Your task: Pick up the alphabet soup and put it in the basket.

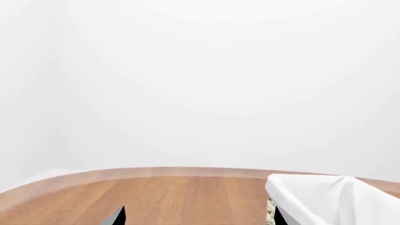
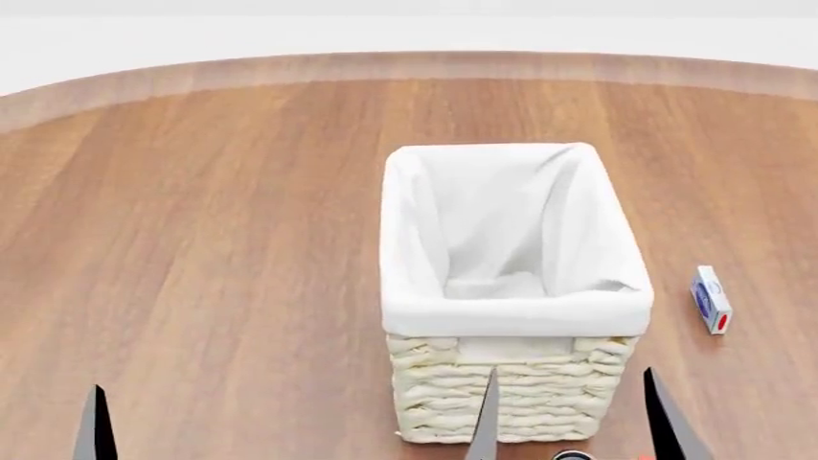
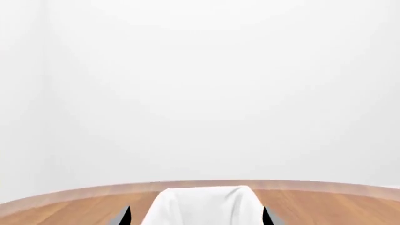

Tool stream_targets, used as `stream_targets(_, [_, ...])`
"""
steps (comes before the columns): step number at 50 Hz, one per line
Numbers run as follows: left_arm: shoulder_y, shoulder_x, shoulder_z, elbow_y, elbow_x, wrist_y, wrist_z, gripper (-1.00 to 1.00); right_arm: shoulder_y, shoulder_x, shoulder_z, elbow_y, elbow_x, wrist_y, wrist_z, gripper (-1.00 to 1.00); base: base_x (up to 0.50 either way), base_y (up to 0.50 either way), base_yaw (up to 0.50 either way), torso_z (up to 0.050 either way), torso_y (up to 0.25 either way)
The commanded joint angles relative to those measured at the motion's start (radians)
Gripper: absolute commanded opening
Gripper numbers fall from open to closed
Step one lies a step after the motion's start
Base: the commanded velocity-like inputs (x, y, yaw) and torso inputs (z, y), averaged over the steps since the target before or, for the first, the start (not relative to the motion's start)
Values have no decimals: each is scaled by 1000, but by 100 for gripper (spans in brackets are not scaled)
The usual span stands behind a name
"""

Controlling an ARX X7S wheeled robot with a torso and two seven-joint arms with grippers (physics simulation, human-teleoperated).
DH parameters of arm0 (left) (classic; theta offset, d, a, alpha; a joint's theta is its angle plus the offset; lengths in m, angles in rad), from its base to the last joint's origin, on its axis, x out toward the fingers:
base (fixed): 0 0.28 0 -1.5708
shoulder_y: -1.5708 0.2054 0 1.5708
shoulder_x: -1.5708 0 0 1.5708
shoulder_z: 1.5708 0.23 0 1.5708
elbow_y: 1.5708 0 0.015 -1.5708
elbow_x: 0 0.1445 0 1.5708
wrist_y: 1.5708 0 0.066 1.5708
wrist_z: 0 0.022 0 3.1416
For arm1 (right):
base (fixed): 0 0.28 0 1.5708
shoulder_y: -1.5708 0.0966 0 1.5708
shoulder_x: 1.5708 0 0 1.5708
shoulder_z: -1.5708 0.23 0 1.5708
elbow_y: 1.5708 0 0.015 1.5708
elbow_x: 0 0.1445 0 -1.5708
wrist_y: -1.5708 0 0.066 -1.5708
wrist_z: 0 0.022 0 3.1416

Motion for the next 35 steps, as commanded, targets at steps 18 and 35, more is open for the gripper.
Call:
stream_targets(18, [-13,-11,5,-35,3,19,-30,100,98,216,319,-73,151,126,-55,100,0,0,0,0,0])
stream_targets(35, [-18,-22,20,-47,7,38,-36,100,105,268,483,40,331,114,-133,100,0,0,0,0,0])
